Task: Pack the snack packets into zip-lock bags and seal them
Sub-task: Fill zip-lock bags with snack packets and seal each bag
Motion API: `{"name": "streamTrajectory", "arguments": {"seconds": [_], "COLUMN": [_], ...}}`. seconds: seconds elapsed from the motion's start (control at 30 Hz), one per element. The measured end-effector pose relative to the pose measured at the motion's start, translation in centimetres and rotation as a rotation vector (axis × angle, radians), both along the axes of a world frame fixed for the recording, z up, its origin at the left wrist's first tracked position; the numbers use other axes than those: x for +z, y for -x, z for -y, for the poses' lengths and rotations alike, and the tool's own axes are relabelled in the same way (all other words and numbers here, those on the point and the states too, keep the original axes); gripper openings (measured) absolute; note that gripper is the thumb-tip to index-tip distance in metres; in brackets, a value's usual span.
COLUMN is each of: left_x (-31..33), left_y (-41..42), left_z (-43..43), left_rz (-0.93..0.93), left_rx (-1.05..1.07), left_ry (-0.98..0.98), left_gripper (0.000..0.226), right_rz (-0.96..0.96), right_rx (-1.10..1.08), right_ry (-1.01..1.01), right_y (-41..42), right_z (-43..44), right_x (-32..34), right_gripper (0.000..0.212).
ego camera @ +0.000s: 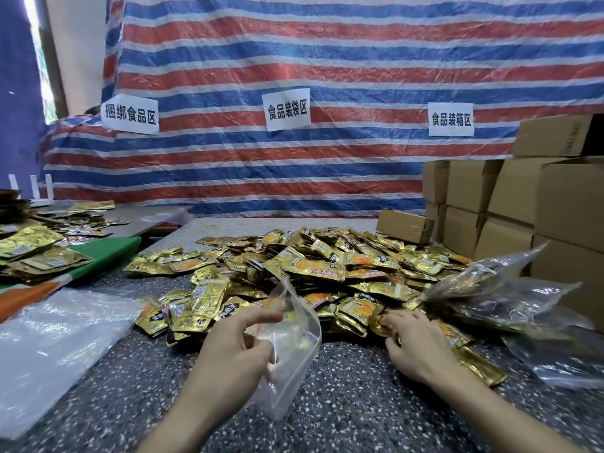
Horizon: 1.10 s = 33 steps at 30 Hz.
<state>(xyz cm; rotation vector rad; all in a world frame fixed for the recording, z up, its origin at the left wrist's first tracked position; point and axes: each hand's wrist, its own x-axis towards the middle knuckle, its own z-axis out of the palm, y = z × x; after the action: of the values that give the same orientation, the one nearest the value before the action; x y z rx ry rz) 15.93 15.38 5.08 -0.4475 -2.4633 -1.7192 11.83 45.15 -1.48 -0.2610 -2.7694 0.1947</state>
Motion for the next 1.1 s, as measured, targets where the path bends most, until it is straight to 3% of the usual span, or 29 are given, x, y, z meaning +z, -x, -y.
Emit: {"name": "streamTrajectory", "arguments": {"seconds": [0.1, 0.17, 0.3, 0.37, 0.5, 0.7, 0.83, 0.93, 1.0, 1.1], "left_x": [-0.6, -1.1, -1.9, -2.3, -2.9, -3.2, -3.1, -3.0, -2.8, -2.4], "left_y": [0.3, 0.6, 0.9, 0.9, 1.4, 1.9, 2.0, 1.9, 1.6, 1.1], "left_z": [-0.3, -0.6, -1.2, -1.5, -1.4, -1.5, -2.8, -3.7, -4.2, -4.6], "left_rz": [0.022, 0.027, 0.037, 0.026, 0.025, 0.035, -0.025, -0.029, -0.016, -0.019], "left_rx": [-0.009, -0.007, -0.034, -0.024, -0.012, 0.002, 0.076, 0.082, 0.079, 0.072], "left_ry": [0.011, 0.029, 0.050, 0.058, 0.035, -0.012, 0.075, 0.082, 0.027, -0.022], "left_gripper": [0.046, 0.046, 0.045, 0.043, 0.046, 0.068, 0.074, 0.069, 0.064, 0.068], "right_rz": [-0.241, -0.299, -0.022, -0.009, -0.277, -0.703, -0.645, -0.460, -0.343, -0.267], "right_rx": [0.001, 0.008, 0.006, 0.013, 0.067, 0.192, 0.291, 0.353, 0.332, 0.226], "right_ry": [0.110, 0.131, 0.004, -0.013, 0.155, 0.648, 1.158, 1.467, 1.486, 1.362], "right_y": [-0.3, -0.3, 0.0, 0.3, -0.2, -2.4, -3.7, -4.4, -4.5, -4.0], "right_z": [0.2, 0.3, 1.1, 1.5, 1.7, 2.9, 5.3, 7.6, 9.0, 10.5], "right_x": [0.5, 1.1, 1.8, 1.6, 2.1, 7.0, 9.8, 10.4, 9.7, 8.1], "right_gripper": [0.025, 0.021, 0.022, 0.022, 0.017, 0.011, 0.012, 0.023, 0.028, 0.019]}}
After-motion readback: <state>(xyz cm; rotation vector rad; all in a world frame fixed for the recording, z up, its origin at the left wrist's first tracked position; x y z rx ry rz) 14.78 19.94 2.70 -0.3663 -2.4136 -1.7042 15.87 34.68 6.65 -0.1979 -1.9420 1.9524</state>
